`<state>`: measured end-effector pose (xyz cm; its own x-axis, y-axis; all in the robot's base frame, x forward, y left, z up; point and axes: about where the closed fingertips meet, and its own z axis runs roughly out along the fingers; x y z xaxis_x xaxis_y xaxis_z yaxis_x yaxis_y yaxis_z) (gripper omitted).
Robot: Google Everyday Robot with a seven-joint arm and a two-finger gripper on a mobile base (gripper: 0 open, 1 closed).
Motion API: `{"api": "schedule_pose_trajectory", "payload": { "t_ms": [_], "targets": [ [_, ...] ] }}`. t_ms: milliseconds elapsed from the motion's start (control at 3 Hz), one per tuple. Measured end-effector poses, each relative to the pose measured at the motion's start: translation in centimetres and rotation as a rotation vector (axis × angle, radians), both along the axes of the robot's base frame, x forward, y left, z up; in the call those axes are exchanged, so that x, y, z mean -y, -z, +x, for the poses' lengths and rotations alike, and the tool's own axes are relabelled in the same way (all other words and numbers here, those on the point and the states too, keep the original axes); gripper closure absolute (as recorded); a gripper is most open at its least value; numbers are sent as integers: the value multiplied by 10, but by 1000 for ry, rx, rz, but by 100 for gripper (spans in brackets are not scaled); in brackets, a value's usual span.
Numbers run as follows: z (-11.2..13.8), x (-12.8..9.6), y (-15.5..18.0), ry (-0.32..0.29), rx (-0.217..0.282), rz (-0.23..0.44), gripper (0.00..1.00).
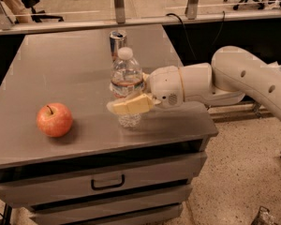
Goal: Knock water bottle over
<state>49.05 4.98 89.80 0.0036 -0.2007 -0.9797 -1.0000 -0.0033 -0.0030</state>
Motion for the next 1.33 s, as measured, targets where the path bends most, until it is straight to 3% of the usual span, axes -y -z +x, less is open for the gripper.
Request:
{"api": "schedule_pose_trajectory", "payload": {
  "t_ms": [333,667,1333],
  "targets": [
    [21,25,-5,11,36,-137,100],
    [42,49,-1,5,111,-338,100],
    [60,84,-5,-9,255,-602,100]
  ]
}}
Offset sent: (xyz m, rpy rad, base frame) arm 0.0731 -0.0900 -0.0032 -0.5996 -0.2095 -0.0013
